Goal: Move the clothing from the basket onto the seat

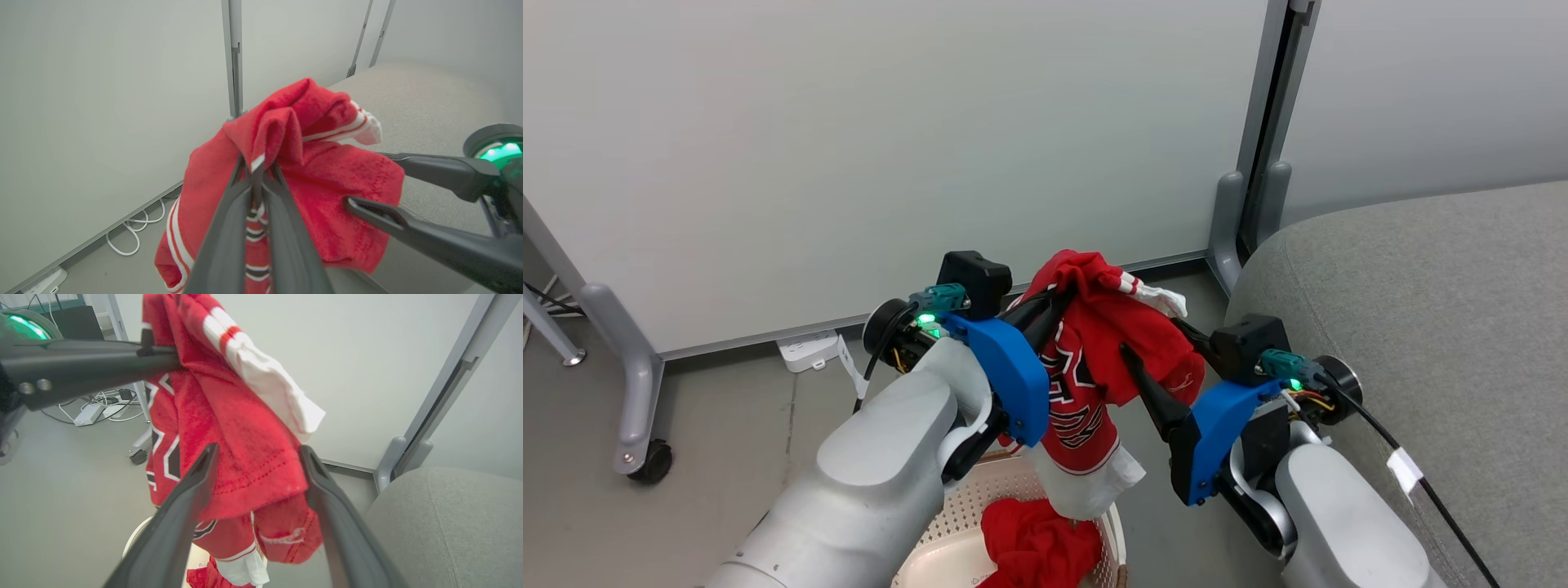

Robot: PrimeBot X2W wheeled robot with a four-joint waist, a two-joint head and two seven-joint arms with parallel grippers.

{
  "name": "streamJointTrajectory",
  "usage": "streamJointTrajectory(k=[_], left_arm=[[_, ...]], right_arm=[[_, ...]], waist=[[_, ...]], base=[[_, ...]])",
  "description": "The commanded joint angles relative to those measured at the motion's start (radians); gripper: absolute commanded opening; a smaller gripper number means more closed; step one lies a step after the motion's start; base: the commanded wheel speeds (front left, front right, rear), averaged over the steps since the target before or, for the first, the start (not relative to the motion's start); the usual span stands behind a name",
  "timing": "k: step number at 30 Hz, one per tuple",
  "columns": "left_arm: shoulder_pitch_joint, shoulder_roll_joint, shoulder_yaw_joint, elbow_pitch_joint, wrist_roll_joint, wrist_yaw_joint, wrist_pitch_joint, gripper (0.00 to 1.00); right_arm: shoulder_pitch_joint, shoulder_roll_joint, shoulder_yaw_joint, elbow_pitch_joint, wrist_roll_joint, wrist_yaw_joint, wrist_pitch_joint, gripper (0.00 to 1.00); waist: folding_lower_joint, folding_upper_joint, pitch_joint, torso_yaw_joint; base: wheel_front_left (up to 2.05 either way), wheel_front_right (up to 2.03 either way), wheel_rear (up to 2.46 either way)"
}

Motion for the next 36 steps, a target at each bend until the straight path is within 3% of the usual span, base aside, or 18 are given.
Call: streamJointTrajectory(k=[1, 11, 12, 13, 36], left_arm=[[-0.017, 0.002, -0.005, -0.004, -0.006, 0.001, -0.007, 0.0], [-0.027, 0.002, -0.056, -0.01, -0.048, 0.003, -0.013, 0.0], [-0.028, 0.002, -0.06, -0.01, -0.052, 0.004, -0.014, 0.0], [-0.031, 0.002, -0.063, -0.011, -0.056, 0.005, -0.016, 0.0], [-0.061, 0.002, -0.133, 0.028, -0.13, 0.008, -0.048, 0.0]], right_arm=[[-0.031, -0.004, 0.012, 0.018, 0.015, 0.0, 0.001, 1.0], [-0.166, 0.008, 0.152, 0.226, 0.065, 0.0, 0.015, 1.0], [-0.179, 0.008, 0.167, 0.246, 0.075, 0.0, 0.014, 0.82], [-0.195, 0.009, 0.183, 0.265, 0.082, 0.0, 0.008, 0.0], [-0.293, 0.023, 0.312, 0.46, 0.21, 0.0, -0.131, 0.0]], waist=[[0.0, -0.0001, 0.002, 0.003], [0.0, -0.0001, 0.008, 0.006], [0.0, -0.0001, 0.008, 0.006], [0.0, -0.0001, 0.009, 0.007], [0.0, -0.0001, 0.006, 0.002]], base=[[0.0, 0.0, 0.0], [0.0, 0.0, 0.0], [0.0, 0.0, 0.0], [0.0, 0.0, 0.0], [0.0, 0.0, 0.0]])
